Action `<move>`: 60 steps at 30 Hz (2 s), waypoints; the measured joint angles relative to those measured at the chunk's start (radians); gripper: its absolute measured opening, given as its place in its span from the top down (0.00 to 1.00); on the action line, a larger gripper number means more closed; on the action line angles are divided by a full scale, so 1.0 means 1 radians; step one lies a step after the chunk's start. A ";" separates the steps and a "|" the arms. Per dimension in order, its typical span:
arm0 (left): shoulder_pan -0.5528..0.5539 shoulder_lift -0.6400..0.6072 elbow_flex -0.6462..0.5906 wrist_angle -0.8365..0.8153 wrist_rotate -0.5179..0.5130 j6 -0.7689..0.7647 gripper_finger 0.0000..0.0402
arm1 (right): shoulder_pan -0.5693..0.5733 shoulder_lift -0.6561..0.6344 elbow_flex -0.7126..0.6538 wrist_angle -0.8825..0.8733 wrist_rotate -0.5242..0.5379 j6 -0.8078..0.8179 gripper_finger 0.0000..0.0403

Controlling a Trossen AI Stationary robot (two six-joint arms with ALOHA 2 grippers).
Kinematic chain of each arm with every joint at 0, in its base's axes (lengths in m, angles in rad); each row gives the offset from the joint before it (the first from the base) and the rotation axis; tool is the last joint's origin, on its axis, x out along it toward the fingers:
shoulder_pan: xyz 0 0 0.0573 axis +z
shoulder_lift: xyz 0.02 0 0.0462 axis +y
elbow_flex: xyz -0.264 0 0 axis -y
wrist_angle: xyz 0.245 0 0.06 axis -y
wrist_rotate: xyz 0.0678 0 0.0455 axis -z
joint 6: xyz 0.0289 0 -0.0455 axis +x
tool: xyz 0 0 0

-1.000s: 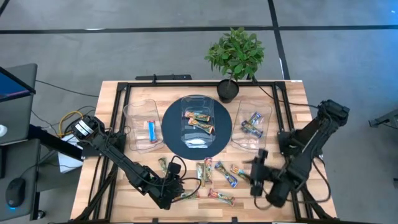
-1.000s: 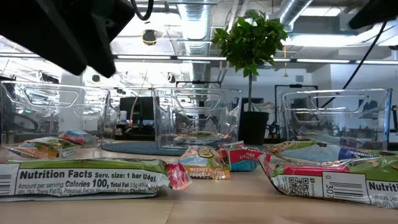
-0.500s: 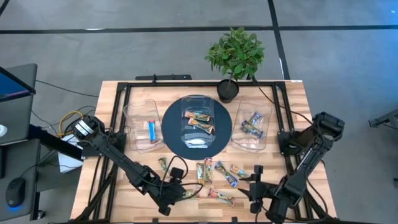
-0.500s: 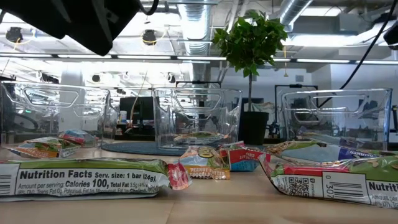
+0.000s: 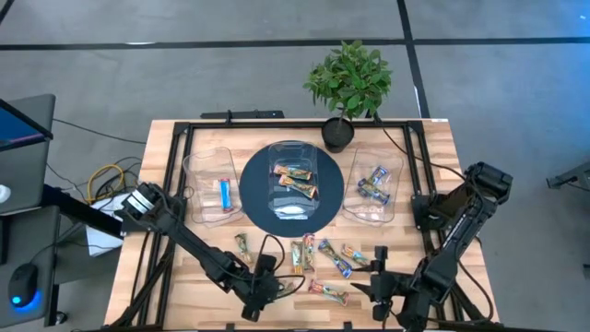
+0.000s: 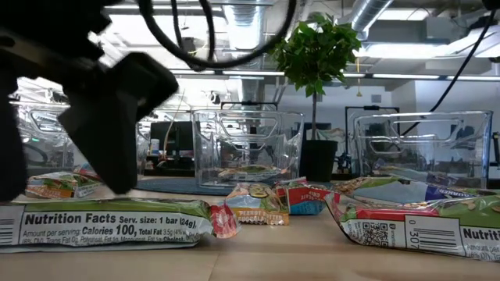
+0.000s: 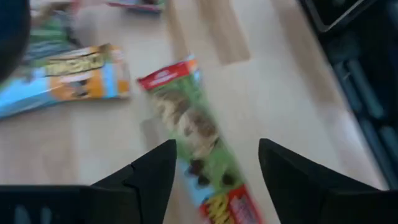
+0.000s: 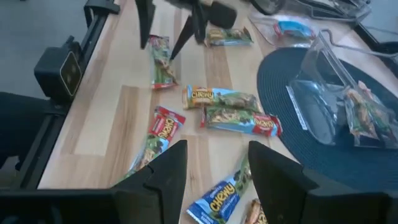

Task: Pick and place Granola Bars by type
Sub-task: Put the red granola bar into the left transparent bin

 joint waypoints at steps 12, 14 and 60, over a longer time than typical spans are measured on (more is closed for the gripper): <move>0.027 0.038 0.004 -0.049 0.025 -0.097 0.41 | 0.000 0.000 0.002 -0.010 -0.001 -0.001 0.60; 0.030 0.038 0.005 -0.068 0.028 -0.106 0.41 | 0.000 0.000 0.002 -0.010 -0.001 -0.001 0.60; 0.033 0.050 0.129 -0.288 0.011 0.081 0.72 | 0.000 0.000 0.002 -0.023 -0.001 0.000 0.61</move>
